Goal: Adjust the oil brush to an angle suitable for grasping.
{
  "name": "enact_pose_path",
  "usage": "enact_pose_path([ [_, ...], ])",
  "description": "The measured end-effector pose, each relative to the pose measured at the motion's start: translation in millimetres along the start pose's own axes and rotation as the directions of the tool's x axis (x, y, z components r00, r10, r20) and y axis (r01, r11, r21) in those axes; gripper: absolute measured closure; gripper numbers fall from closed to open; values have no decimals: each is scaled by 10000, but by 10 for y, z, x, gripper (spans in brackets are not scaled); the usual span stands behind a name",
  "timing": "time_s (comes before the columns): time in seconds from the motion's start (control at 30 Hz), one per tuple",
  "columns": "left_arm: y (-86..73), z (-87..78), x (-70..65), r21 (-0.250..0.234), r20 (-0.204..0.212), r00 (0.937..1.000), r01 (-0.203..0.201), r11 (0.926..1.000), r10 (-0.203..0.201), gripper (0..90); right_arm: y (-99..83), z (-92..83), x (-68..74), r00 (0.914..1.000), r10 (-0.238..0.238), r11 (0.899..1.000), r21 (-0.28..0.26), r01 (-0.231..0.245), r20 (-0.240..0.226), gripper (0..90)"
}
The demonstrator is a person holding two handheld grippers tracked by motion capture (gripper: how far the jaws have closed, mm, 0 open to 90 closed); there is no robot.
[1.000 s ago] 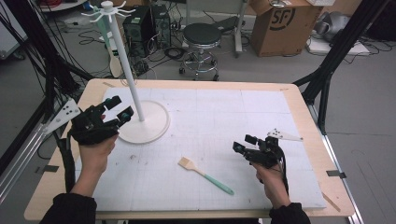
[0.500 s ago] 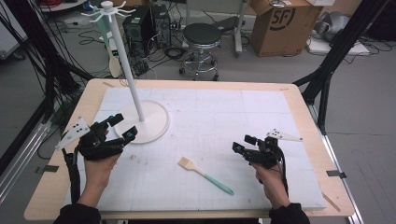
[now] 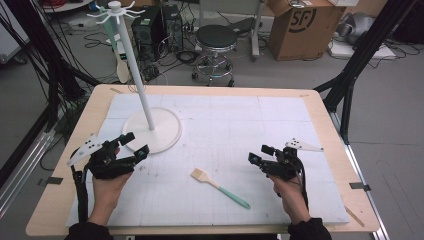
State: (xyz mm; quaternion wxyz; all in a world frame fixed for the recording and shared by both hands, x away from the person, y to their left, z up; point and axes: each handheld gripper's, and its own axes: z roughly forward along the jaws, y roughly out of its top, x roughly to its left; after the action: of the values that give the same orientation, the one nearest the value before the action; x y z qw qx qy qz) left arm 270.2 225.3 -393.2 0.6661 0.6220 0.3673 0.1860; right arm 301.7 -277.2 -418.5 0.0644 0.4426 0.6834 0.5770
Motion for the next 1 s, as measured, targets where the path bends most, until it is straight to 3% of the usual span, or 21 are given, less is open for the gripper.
enact_pose_path([
  [0.2, -55, -47, -45, -33, -18, 9999, -145, 9999, 145, 204, -3, 11, 10, 10000, -54, 10000, 39, 54, -19, 170],
  [0.5, -170, -70, -158, 508, 65, 9988, -497, 9975, 495, 206, -15, 27, 57, 9997, -186, 9996, 195, 190, -183, 170],
  [0.7, -324, -124, -157, 699, 103, 9997, -205, 9973, 199, 210, -4, 60, 136, 9981, -444, 9981, 413, 462, -427, 170],
  [1.0, -441, -227, -246, 911, 130, 9995, -315, 9953, 304, 213, -20, 135, 214, 9966, -442, 9965, 681, 489, -691, 171],
])
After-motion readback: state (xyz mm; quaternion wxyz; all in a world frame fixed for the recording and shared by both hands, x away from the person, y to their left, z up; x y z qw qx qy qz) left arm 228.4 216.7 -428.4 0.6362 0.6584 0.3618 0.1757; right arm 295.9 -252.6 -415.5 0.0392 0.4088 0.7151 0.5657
